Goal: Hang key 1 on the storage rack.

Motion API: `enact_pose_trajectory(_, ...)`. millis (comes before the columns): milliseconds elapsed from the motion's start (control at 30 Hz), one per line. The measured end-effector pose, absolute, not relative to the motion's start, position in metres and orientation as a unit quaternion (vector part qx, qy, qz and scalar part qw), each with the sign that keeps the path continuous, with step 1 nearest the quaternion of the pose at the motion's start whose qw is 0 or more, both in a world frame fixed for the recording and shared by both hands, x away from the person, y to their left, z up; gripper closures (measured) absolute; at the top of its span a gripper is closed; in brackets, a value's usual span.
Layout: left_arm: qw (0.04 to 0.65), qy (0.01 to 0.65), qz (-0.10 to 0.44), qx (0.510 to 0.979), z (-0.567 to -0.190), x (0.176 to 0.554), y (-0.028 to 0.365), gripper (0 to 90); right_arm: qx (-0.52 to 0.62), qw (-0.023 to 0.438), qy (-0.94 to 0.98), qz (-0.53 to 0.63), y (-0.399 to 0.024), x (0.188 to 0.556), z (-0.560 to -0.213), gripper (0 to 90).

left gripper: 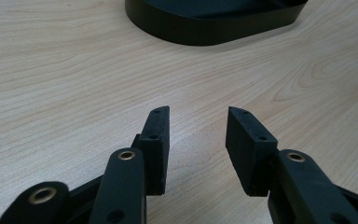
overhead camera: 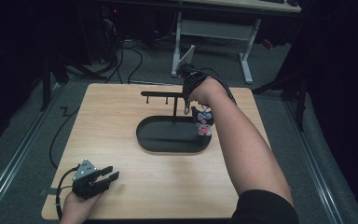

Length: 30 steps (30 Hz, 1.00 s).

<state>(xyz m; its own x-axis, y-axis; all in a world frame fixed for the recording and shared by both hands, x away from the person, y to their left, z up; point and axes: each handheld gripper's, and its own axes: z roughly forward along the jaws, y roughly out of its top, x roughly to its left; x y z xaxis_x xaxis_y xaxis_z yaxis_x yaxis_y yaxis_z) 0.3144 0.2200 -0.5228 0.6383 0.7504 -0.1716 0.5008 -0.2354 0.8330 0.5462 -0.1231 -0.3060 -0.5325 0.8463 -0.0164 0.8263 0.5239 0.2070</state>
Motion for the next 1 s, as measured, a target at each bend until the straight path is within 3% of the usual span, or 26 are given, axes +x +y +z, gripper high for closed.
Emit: enact_pose_trajectory(1000,0.462,0.397,0.131,0.782,-0.524,0.313,0.215,57.5,0.480,0.061,0.868,0.107,-0.131,0.528,-0.302,77.6)
